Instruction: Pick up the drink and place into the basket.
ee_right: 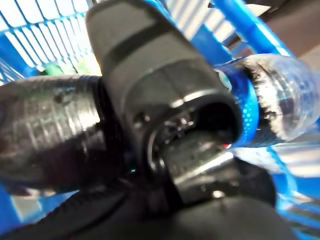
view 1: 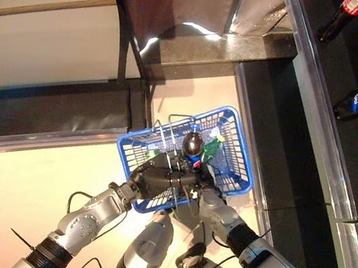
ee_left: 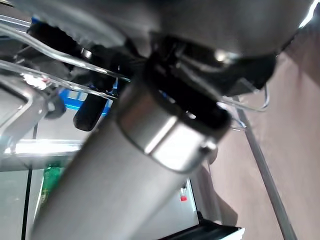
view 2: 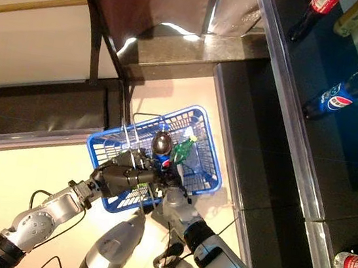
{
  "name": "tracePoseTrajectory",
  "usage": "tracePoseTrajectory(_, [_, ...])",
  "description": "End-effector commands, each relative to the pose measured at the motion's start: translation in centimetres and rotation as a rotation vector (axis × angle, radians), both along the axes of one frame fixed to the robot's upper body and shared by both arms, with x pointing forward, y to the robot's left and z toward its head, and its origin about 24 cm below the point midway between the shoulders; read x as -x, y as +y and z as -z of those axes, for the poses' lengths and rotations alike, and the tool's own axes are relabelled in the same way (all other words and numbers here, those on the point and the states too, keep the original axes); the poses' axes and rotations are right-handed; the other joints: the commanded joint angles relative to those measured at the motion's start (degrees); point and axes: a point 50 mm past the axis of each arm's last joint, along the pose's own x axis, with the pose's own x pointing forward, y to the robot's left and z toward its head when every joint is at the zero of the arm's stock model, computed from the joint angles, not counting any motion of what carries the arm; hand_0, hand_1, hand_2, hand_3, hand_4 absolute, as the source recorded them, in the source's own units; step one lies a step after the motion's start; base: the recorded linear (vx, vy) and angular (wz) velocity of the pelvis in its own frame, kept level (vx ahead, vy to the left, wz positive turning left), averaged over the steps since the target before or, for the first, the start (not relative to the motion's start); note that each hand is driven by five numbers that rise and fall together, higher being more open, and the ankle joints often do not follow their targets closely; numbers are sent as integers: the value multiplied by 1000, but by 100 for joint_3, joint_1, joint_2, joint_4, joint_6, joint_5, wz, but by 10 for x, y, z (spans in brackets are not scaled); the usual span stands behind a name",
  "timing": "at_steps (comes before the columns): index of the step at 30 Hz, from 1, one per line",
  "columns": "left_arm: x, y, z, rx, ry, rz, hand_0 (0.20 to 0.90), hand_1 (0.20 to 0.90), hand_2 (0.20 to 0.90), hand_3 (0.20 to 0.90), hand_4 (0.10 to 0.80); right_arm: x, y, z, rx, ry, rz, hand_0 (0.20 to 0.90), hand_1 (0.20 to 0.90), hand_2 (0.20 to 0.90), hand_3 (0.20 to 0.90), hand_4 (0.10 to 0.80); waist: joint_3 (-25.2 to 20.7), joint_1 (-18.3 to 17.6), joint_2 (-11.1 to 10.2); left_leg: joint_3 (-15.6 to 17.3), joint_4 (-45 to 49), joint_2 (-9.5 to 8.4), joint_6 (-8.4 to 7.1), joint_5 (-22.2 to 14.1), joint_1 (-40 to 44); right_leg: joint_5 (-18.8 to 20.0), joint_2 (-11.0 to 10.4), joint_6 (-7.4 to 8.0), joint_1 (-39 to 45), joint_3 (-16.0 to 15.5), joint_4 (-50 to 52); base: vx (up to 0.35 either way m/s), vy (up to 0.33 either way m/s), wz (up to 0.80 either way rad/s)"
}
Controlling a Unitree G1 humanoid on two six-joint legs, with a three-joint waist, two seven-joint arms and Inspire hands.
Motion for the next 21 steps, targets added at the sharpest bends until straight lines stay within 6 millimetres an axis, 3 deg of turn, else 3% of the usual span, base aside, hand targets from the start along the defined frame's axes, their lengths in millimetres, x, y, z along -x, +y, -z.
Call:
tracePoseTrajectory(1, [45,-41,-168,577,-863,395,300,300,300,200,100,-5,64,-45,-226,-135,-170,300,300,300,200,100,-500,-38,429,-181,410,-300,112,-112,-235,779,94,-183,-162,-137,-56,-7,-15,8])
tracePoseTrajectory(3, [46,-40,-169,577,-873,398,300,300,300,200,100,-4,64,-42,-257,-107,-161,300,300,300,200,100,-482,-14,437,-187,389,-299,116,-96,-236,789,93,-178,-172,-151,-51,-2,-14,7])
tracePoseTrajectory(8, [48,-37,-174,571,-893,416,300,300,300,200,100,-1,62,-27,-524,49,-69,300,300,300,200,100,-455,50,430,-185,363,-304,132,-87,-245,801,85,-158,-200,-178,-21,12,-6,2])
tracePoseTrajectory(21, [49,-37,-175,544,-882,421,300,300,300,200,100,-16,61,-40,-818,150,61,300,300,300,200,100,-424,133,457,-176,346,-329,176,-72,-247,837,34,-116,-248,-208,45,11,0,1])
